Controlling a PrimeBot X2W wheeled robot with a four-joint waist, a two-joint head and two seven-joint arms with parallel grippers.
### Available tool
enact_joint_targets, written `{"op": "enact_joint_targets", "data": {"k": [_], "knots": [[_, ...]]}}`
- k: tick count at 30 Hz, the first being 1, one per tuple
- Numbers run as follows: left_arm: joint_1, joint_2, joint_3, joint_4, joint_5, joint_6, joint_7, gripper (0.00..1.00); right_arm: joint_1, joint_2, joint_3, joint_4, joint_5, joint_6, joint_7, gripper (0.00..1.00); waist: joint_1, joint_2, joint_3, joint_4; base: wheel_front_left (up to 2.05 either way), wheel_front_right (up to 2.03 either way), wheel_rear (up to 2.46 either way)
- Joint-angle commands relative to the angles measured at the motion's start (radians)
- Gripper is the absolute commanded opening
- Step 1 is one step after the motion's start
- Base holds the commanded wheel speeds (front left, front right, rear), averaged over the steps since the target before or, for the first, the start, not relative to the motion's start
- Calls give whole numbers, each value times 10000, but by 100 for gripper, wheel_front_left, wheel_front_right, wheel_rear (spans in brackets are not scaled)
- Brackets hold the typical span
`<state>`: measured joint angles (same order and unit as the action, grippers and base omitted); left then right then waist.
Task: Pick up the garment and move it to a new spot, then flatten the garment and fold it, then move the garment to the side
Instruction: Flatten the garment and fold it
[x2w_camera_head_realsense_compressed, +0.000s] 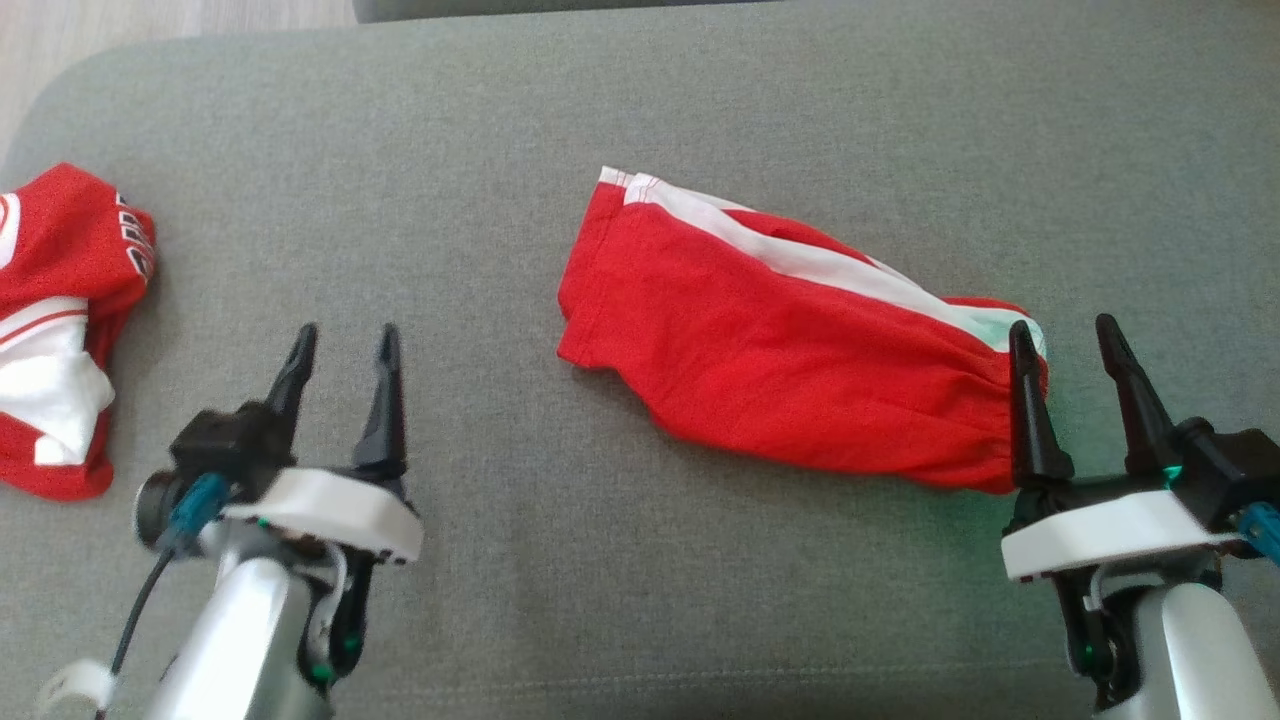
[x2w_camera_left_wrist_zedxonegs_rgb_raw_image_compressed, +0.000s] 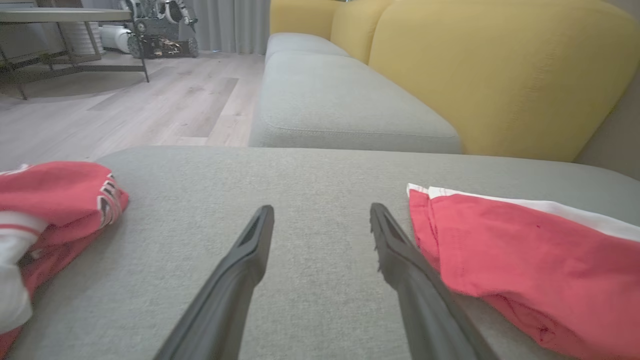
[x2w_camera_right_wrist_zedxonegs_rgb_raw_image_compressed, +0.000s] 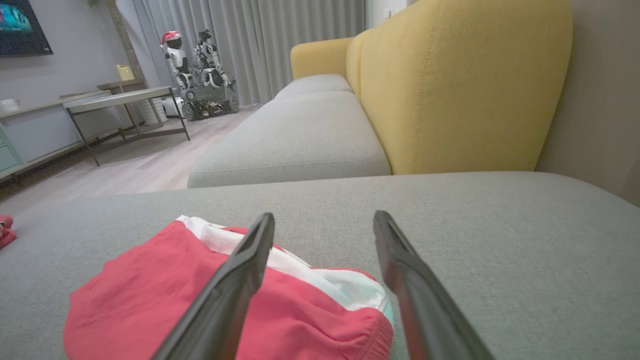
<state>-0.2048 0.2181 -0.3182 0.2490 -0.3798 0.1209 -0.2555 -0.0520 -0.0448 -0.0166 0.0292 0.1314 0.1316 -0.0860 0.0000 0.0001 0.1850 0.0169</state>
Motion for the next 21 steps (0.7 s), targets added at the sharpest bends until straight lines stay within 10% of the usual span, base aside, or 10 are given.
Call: {"op": "enact_joint_targets", "data": {"k": [1,21], "knots": [[-624,142,233,-308,18,-68,2,100,-237,-55,242,-387,-11,-9,14,100,0,-1,41,11,0,0,0],[-4649,-1138,-1643,3772,-833,-2295,2131,100,-1028,-55,654,-386,309,-9,70,100,0,-1,1271,-844,0,0,0]]}}
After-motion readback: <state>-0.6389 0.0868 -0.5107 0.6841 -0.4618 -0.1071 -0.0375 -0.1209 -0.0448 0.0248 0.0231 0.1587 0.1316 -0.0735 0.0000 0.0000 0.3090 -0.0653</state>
